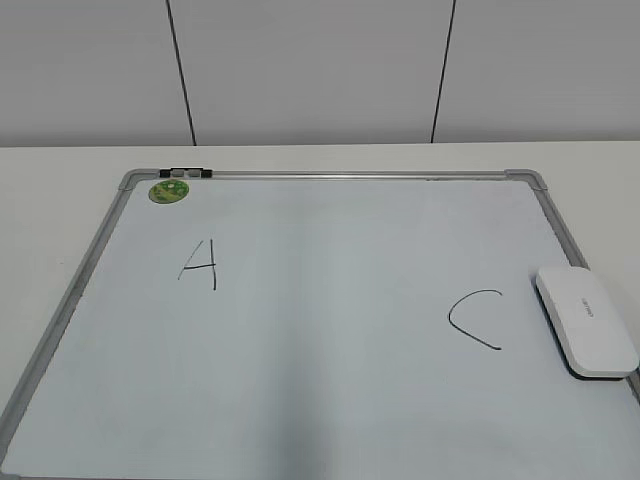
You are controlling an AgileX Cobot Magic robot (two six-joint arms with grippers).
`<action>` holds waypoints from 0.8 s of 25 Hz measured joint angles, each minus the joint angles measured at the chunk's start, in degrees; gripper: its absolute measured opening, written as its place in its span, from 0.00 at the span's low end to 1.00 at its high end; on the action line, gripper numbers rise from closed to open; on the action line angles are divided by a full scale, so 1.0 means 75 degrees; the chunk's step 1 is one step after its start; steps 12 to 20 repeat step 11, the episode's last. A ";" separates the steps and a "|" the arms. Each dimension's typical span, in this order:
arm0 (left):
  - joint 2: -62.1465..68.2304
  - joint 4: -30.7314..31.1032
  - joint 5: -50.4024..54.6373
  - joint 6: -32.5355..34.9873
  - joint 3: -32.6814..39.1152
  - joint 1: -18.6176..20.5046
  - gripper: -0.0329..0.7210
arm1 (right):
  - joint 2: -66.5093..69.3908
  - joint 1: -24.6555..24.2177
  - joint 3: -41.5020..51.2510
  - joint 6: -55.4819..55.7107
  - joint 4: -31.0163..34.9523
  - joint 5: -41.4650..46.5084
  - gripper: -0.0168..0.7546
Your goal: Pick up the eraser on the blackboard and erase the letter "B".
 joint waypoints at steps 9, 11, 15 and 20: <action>0.0000 0.0000 0.0000 0.0000 0.0000 0.0000 0.67 | 0.0000 0.0000 0.0000 0.0000 0.0000 0.0000 0.76; 0.0000 0.0000 0.0000 0.0000 0.0000 0.0000 0.67 | 0.0000 0.0000 0.0000 0.0000 0.0000 0.0015 0.76; 0.0000 0.0000 0.0000 0.0000 0.0000 0.0000 0.67 | 0.0000 0.0000 0.0000 0.0000 0.0000 0.0015 0.76; 0.0000 0.0000 0.0000 0.0000 0.0000 0.0000 0.67 | 0.0000 0.0000 0.0000 0.0000 0.0000 0.0015 0.76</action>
